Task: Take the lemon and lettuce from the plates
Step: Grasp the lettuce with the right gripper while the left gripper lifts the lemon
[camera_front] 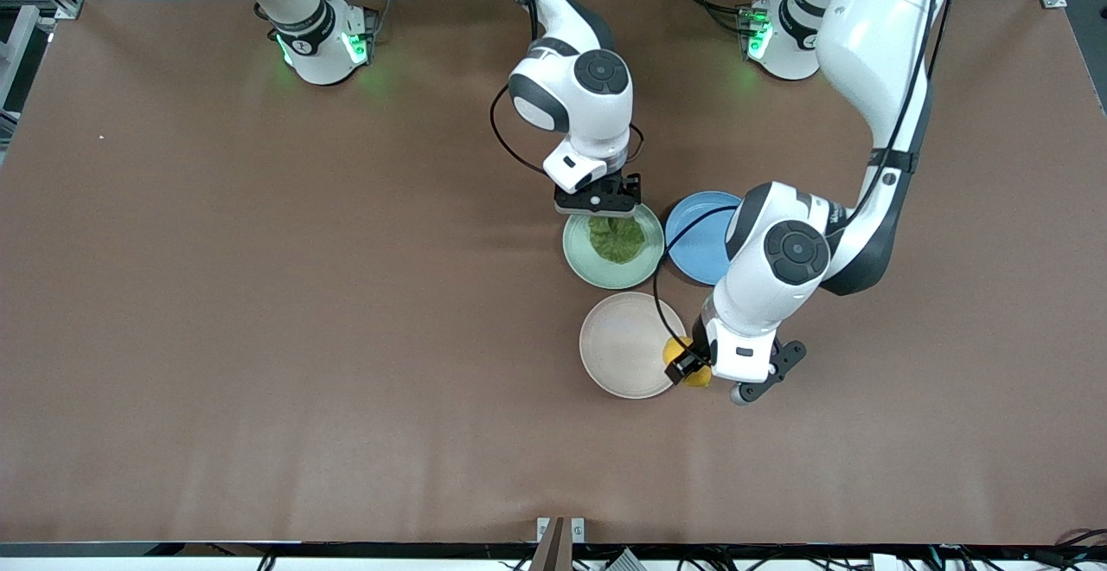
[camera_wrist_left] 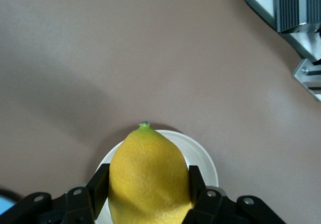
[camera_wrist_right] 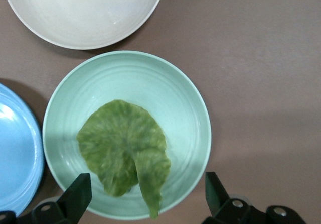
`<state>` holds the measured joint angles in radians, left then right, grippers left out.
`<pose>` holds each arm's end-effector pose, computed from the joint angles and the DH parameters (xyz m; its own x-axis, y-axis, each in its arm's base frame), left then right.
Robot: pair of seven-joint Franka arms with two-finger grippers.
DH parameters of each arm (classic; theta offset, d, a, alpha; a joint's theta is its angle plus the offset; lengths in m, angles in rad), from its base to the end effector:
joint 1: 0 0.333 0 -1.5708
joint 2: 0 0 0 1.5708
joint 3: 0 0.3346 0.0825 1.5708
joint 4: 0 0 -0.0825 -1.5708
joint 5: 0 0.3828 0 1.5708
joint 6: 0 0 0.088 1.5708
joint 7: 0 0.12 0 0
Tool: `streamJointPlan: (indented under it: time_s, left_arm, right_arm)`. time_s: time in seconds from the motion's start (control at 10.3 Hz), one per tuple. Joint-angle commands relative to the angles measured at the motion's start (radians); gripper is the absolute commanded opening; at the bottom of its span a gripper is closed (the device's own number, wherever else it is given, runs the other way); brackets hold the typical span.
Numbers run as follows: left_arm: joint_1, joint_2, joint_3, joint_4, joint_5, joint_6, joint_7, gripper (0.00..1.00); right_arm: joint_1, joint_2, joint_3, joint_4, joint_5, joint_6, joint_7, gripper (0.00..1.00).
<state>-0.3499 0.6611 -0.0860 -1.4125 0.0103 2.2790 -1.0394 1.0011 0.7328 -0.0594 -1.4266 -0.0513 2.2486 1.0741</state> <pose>0.6915 -0.3065 0.3361 0.8075 0.5861 0.0666 0.5648 -0.8007 0.1995 0.4343 0.6087 0.2717 0.9897 -0.0865 0.1142 -0.0827 -0.9958 -0.0381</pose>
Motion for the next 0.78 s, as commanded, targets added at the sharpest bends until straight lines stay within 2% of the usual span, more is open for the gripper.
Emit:
streamJointPlan:
  time_s: [0.0,0.29,0.58,0.68]
  left_arm:
    - [0.022,-0.151,0.0,-0.184,0.02,-0.021,0.06,0.0]
    - [0.08,-0.308,-0.004,-0.377,0.019,-0.018,0.194,0.0]
    - [0.173,-0.348,-0.008,-0.427,0.017,-0.019,0.347,0.0]
    - [0.205,-0.347,-0.008,-0.433,0.017,-0.021,0.398,0.0]
  right_arm:
    - [0.028,0.12,-0.013,0.129,-0.048,0.0,0.039,0.98]
    - [0.042,0.166,-0.013,0.163,-0.048,0.0,0.069,0.94]
    - [0.06,0.188,-0.016,0.155,-0.083,0.049,0.11,0.86]
    - [0.06,0.192,-0.016,0.155,-0.088,0.051,0.11,0.78]
